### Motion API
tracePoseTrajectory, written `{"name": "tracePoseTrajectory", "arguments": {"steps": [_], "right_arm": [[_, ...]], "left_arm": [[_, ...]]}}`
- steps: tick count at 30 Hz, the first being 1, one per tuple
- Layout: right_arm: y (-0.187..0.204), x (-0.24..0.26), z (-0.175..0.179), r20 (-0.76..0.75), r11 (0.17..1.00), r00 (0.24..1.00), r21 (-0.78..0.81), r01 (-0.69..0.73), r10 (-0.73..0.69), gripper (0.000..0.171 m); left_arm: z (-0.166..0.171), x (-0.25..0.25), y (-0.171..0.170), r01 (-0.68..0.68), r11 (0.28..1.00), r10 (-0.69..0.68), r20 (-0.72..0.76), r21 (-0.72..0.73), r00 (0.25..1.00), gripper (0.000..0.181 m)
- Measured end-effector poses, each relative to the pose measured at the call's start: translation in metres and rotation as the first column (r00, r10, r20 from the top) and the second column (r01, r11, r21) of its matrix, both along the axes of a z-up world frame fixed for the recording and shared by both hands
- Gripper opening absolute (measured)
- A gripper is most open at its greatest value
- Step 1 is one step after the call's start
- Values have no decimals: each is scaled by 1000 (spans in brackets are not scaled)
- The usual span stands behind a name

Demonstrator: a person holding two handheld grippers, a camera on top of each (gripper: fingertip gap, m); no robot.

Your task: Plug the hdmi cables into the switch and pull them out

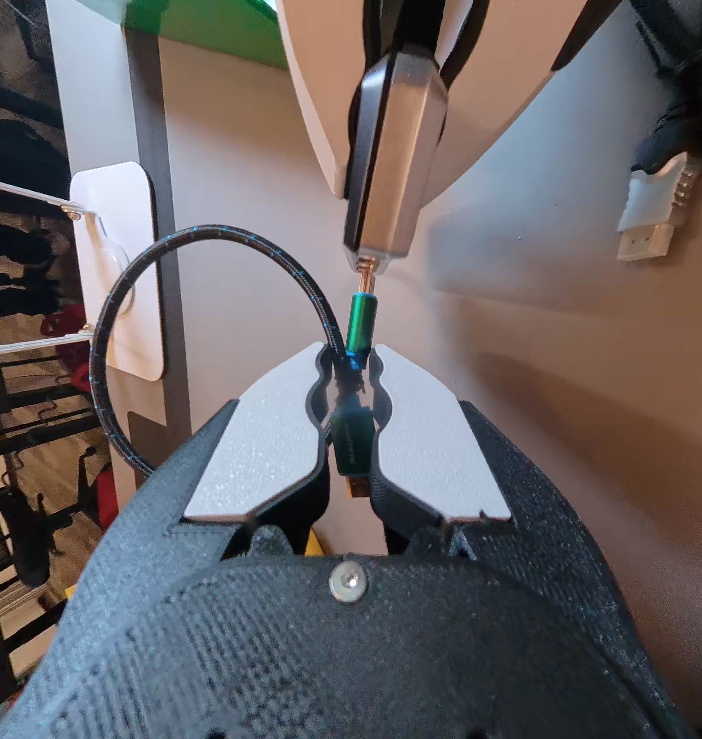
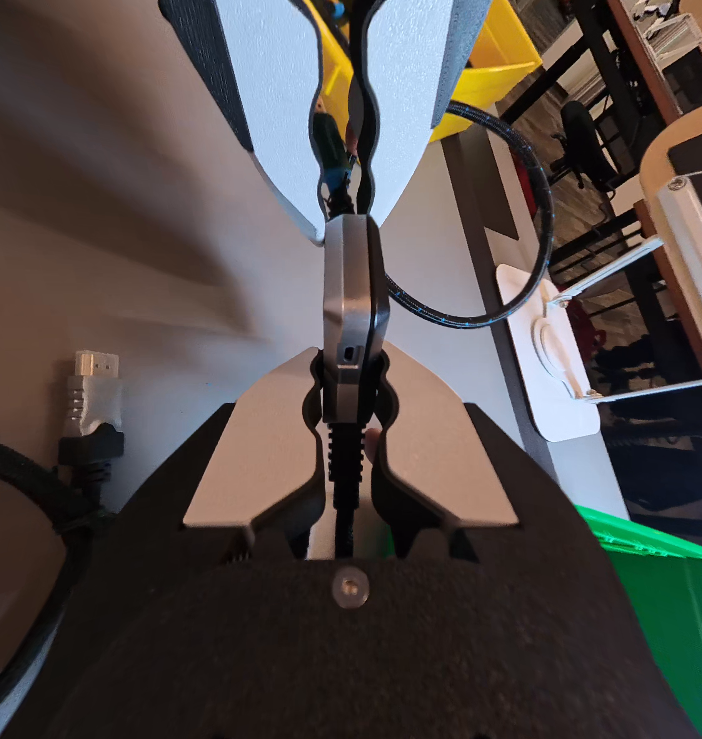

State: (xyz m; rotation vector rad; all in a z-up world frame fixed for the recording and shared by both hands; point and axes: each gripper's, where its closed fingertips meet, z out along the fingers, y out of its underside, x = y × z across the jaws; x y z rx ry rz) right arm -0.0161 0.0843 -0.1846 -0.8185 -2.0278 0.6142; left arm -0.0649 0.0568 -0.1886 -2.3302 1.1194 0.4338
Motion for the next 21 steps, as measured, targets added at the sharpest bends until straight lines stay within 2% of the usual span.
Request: {"name": "tracePoseTrajectory", "arguments": {"steps": [5, 9, 21], "right_arm": [[-3, 3, 2, -6, 997, 999, -63, -34, 34, 22], [-11, 4, 4, -4, 991, 998, -115, -68, 68, 22], [-13, 2, 6, -9, 991, 998, -120, -65, 65, 22]], "left_arm": [[1, 3, -1, 18, 1000, -18, 21, 3, 1000, 18], [-3, -3, -2, 7, 1000, -8, -30, -14, 1000, 18], [-3, -7, -2, -12, 1000, 10, -127, -16, 992, 18]]}}
